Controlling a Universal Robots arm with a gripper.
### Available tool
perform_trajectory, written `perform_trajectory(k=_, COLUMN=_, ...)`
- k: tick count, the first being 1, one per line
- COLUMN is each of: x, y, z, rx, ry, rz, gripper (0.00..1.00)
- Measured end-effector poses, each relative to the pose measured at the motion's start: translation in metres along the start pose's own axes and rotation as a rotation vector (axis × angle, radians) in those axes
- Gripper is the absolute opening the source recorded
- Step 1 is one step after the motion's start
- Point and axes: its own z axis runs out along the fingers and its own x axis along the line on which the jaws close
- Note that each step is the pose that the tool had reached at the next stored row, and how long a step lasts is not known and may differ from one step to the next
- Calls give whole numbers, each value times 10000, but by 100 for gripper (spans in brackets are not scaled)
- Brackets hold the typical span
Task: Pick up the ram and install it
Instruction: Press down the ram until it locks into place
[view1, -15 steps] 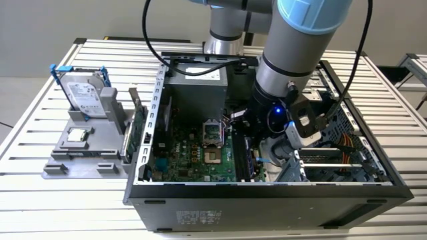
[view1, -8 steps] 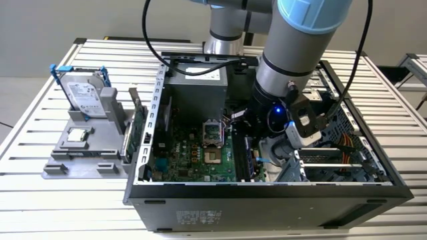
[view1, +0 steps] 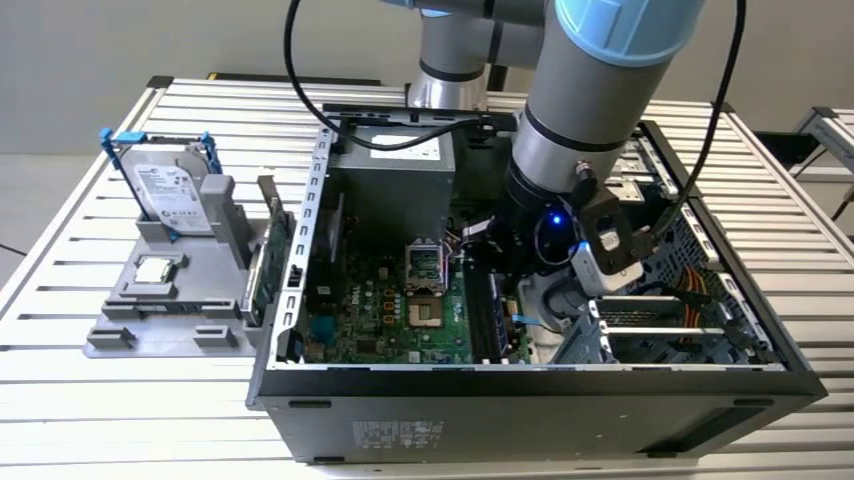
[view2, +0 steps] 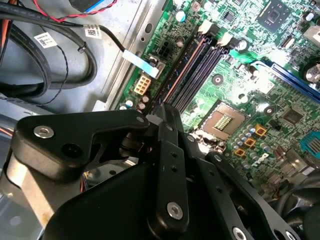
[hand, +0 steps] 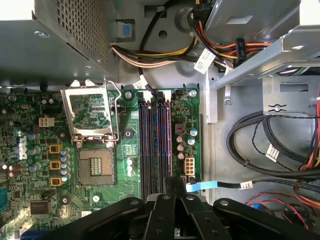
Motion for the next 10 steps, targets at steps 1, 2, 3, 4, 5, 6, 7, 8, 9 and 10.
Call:
perform_trajectory(k=1, x=0, y=0, z=-1, rx=0, ry=0, rz=0, gripper=0)
perform_trajectory(k=2, x=0, y=0, z=-2, rx=1, ry=0, rz=0, gripper=0)
perform_trajectory(k=3, x=0, y=0, z=-2, rx=0, ry=0, rz=0, gripper=0)
perform_trajectory(k=4, x=0, y=0, z=-3, rx=0, ry=0, rz=1, gripper=0)
perform_trajectory(k=5, x=1, y=0, z=-4, rx=0, ry=0, rz=1, gripper=0)
perform_trajectory(k=6, x=0, y=0, z=-5, rx=0, ry=0, rz=0, gripper=0)
perform_trajectory(k=7, x=1, y=0, z=-6, rx=0, ry=0, rz=0, gripper=0)
perform_trajectory(k=8, x=1, y=0, z=-7, rx=0, ry=0, rz=0, gripper=0)
perform_trajectory(k=9, x=1, y=0, z=-7, rx=0, ry=0, rz=0, gripper=0)
perform_trajectory(k=10, x=1, y=0, z=-8, rx=0, ry=0, rz=0, gripper=0)
